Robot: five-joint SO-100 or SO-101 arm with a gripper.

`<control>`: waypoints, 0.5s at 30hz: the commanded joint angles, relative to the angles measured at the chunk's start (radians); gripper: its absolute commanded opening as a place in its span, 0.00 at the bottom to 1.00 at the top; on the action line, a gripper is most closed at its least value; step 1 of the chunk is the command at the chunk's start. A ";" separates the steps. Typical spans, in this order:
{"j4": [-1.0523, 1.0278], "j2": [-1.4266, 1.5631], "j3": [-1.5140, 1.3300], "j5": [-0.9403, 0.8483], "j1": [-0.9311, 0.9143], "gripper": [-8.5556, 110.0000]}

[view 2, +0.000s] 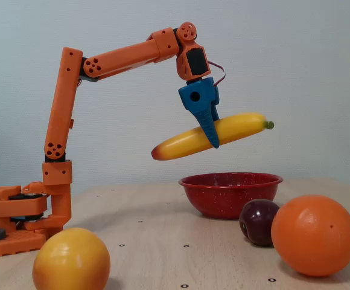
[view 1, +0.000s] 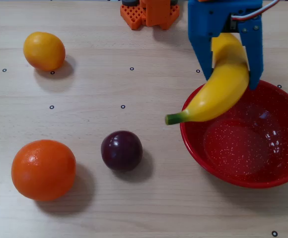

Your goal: Put banana in the red bowl.

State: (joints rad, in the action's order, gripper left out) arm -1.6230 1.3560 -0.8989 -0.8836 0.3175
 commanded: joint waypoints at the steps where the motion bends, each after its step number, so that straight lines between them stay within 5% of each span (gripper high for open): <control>1: 0.044 0.077 0.061 0.012 0.032 0.07; 15: 0.018 -0.109 0.173 0.014 0.137 0.07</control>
State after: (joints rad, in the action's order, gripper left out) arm -1.6107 1.1934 -0.8544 -0.8836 0.4357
